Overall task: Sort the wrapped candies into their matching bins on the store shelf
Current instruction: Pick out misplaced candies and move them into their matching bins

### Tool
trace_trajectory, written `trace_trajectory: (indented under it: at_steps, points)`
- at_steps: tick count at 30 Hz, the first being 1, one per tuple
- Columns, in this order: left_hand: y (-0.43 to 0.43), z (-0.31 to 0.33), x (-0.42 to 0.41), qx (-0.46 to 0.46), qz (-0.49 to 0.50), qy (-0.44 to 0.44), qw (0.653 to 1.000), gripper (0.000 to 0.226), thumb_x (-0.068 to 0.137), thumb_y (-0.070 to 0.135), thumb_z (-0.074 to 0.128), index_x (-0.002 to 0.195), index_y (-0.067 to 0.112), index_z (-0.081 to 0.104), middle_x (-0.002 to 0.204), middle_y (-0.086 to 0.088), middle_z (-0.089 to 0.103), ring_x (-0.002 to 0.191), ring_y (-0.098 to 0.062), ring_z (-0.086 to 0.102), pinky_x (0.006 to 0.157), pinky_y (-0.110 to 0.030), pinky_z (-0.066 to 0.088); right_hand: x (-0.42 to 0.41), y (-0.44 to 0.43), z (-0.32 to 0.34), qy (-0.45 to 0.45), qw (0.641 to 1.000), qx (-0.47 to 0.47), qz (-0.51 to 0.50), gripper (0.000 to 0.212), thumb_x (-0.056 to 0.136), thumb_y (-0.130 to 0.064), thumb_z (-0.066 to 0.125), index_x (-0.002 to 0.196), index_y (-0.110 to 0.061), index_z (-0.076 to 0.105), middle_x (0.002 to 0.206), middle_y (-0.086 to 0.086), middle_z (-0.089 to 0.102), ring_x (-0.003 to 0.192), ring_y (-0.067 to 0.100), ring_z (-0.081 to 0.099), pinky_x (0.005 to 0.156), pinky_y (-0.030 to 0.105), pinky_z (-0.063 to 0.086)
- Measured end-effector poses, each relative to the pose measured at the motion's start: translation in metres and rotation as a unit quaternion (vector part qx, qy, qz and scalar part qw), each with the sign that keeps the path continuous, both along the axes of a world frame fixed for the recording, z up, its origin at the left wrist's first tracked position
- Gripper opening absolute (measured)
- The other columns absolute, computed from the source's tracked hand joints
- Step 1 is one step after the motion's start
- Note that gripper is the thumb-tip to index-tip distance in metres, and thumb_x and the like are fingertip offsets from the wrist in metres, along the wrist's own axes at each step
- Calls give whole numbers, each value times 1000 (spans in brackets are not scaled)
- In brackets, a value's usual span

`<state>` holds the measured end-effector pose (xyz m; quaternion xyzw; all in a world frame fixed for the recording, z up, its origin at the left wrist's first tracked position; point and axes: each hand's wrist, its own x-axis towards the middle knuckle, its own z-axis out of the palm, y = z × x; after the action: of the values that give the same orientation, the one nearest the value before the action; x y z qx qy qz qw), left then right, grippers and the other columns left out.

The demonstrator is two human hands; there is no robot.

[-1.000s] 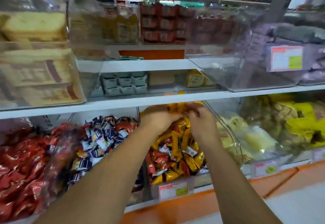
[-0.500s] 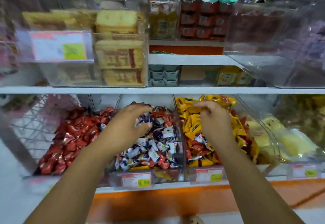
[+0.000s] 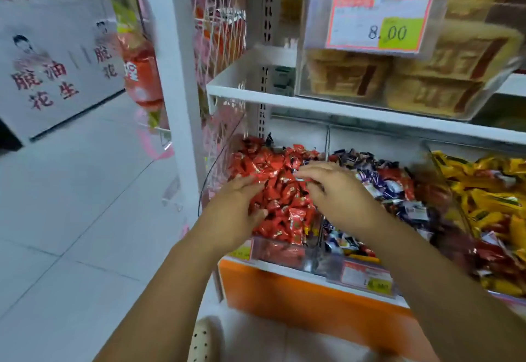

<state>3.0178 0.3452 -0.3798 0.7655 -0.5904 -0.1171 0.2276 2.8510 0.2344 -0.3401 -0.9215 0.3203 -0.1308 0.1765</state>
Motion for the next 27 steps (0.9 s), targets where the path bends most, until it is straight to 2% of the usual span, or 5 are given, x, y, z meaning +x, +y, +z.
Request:
trace_trajectory:
  at_steps: [6,9,19,22,27]
  points:
    - [7,-14,15,40,16,36,998,76,88,41,64,151,23,25,161,4,7,146,-12,9,113,-20,10,46,-17,-1,330,940,-58,69,107,67,-59,76,149,-45,9,156,2,24,139,26,29,110,38,33]
    - [4,-14,19,53,19,46,997,84,85,45,66,152,25,20,161,2,2,147,-14,6,114,-23,9,71,-27,-13,424,900,-80,65,123,58,-58,83,147,-49,-2,157,6,10,131,35,39,101,42,42]
    - [-12,-17,18,88,22,25,996,92,77,45,74,150,37,19,161,5,1,147,-22,3,116,-35,14,98,-100,-1,234,970,-47,40,69,75,-27,78,136,-33,44,127,8,39,104,27,52,84,34,48]
    - [-12,-18,18,82,26,17,996,92,75,44,76,149,40,20,161,5,0,146,-23,0,118,-38,13,88,-97,13,243,968,-39,53,75,72,-31,82,138,-32,47,145,9,35,129,28,40,106,38,39]
    - [-11,-17,15,69,20,-6,997,86,77,44,74,147,44,23,161,5,4,147,-22,0,118,-38,12,69,-48,29,404,904,-14,137,11,81,-23,74,90,-17,73,85,-9,69,81,7,63,83,32,53]
